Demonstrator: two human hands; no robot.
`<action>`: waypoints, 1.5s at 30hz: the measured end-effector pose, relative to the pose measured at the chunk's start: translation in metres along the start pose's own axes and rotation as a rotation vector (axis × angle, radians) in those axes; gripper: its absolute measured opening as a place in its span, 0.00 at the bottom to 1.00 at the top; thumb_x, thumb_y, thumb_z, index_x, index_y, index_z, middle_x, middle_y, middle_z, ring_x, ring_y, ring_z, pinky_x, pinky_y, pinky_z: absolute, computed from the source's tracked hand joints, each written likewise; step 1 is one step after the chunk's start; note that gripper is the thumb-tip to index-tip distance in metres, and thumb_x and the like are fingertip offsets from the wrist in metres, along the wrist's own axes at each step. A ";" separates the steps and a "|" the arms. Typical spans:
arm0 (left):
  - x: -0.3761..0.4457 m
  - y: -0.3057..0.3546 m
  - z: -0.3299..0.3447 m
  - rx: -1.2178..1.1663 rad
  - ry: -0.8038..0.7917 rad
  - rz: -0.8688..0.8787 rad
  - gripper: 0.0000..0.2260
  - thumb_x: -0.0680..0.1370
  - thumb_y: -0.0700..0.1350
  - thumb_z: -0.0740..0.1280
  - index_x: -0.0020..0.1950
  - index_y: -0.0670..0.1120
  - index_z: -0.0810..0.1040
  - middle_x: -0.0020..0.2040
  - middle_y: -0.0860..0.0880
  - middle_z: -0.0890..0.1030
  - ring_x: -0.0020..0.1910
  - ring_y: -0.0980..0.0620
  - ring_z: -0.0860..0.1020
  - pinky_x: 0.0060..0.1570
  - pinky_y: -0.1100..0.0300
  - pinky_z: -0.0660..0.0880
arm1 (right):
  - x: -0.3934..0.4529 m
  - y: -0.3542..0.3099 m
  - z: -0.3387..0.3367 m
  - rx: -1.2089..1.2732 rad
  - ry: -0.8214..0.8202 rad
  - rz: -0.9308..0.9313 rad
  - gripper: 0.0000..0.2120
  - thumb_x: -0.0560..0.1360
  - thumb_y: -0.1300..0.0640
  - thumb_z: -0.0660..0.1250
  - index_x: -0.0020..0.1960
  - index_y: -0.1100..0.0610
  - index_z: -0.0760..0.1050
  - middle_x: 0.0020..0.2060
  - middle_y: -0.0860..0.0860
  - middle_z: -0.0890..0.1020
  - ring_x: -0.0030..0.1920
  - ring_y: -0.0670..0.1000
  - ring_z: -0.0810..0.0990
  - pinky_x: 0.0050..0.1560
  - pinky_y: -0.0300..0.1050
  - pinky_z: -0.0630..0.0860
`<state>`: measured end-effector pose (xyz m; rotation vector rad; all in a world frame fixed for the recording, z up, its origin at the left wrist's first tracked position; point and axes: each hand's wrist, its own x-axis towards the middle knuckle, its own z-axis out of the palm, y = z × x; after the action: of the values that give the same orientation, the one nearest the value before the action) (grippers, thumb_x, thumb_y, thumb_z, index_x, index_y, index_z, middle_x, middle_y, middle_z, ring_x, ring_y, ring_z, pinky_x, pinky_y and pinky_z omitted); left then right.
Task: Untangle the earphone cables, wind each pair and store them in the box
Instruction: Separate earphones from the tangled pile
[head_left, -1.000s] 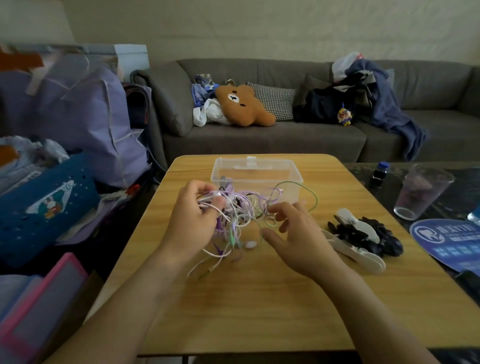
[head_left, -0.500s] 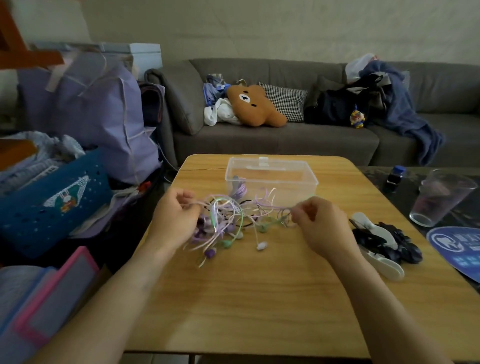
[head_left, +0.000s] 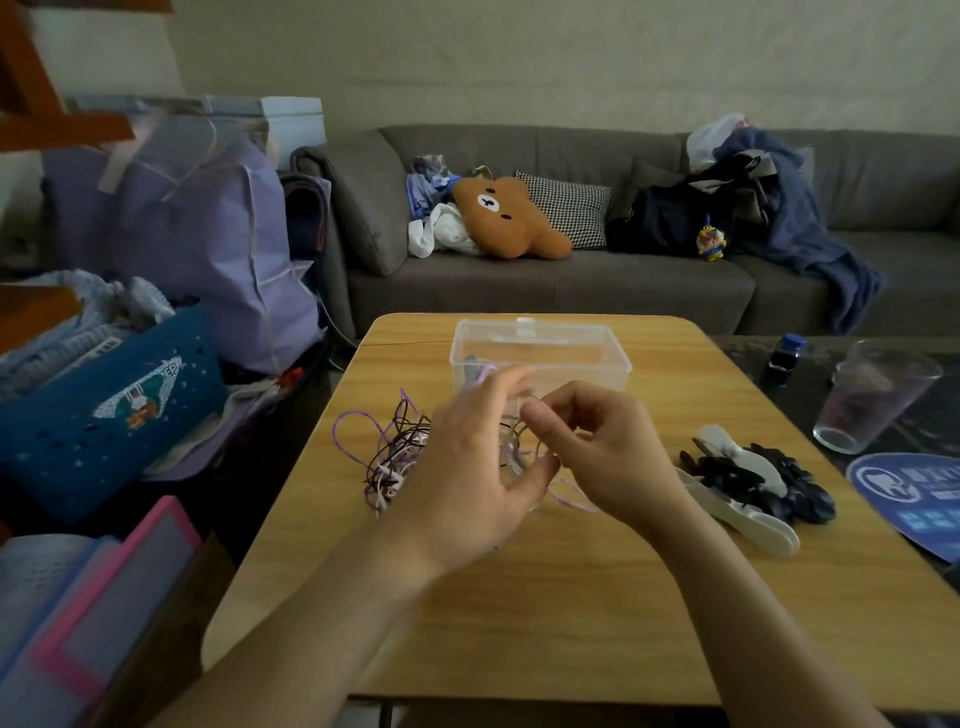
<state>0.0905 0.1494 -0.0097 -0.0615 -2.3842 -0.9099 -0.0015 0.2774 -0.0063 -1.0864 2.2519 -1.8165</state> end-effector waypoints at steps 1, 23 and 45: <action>0.002 -0.003 0.003 -0.043 -0.013 -0.023 0.25 0.74 0.46 0.74 0.70 0.49 0.71 0.60 0.55 0.79 0.62 0.60 0.75 0.62 0.65 0.70 | -0.001 -0.002 0.000 0.061 -0.052 -0.006 0.08 0.74 0.48 0.71 0.43 0.52 0.81 0.34 0.45 0.83 0.36 0.43 0.80 0.37 0.35 0.75; 0.011 -0.032 -0.027 -0.424 0.153 -0.338 0.14 0.82 0.44 0.63 0.44 0.38 0.83 0.37 0.44 0.85 0.42 0.46 0.84 0.49 0.59 0.79 | 0.003 0.020 0.004 -0.266 -0.226 0.172 0.12 0.71 0.49 0.77 0.51 0.49 0.80 0.32 0.46 0.81 0.31 0.43 0.76 0.35 0.38 0.73; 0.010 -0.035 -0.047 -0.724 0.379 -0.451 0.15 0.82 0.50 0.60 0.45 0.40 0.78 0.35 0.43 0.85 0.33 0.46 0.84 0.35 0.59 0.80 | 0.000 0.003 -0.010 -0.346 0.075 0.027 0.27 0.72 0.60 0.71 0.69 0.47 0.72 0.65 0.45 0.71 0.65 0.45 0.71 0.65 0.43 0.70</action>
<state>0.0974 0.0921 0.0027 0.3506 -1.6423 -1.7794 -0.0077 0.2859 -0.0063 -1.0376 2.6819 -1.5169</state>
